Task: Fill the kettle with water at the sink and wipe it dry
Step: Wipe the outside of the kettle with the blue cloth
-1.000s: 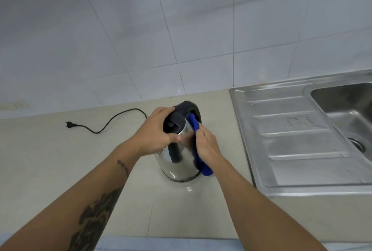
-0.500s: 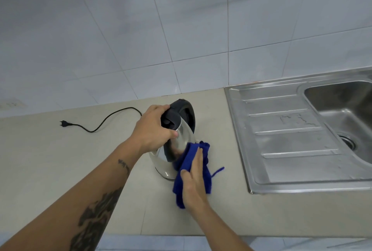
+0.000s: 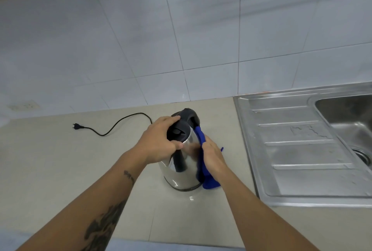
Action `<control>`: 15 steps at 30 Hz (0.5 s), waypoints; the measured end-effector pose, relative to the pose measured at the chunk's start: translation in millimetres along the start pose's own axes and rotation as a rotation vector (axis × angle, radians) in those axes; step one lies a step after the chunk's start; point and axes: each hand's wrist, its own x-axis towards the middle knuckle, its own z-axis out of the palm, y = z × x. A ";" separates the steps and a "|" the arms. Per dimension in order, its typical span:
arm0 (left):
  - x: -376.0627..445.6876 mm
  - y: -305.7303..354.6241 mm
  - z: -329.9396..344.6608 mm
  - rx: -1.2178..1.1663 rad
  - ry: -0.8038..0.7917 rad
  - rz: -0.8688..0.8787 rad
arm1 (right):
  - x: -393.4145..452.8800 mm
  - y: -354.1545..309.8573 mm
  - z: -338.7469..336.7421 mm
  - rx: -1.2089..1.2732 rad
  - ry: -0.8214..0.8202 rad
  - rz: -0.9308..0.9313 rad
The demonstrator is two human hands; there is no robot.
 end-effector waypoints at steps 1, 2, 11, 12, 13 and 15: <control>0.0 2.6 2.4 0.018 0.017 -0.009 | 2.0 0.2 -1.8 -0.004 0.007 0.042; -0.2 5.8 5.5 0.045 0.039 -0.015 | 2.2 0.5 -3.8 -0.001 0.026 0.074; -1.1 40.7 24.8 0.254 0.192 -0.183 | -25.8 6.5 2.1 0.045 0.253 -0.038; 0.6 44.4 26.6 0.282 0.195 -0.206 | -28.4 1.7 -0.2 0.036 0.259 -0.089; 2.1 47.5 28.2 0.305 0.182 -0.227 | -31.6 -3.2 -2.6 0.024 0.260 -0.148; 6.5 49.5 28.9 0.339 0.126 -0.245 | -40.6 -11.7 -7.5 -0.002 0.241 -0.264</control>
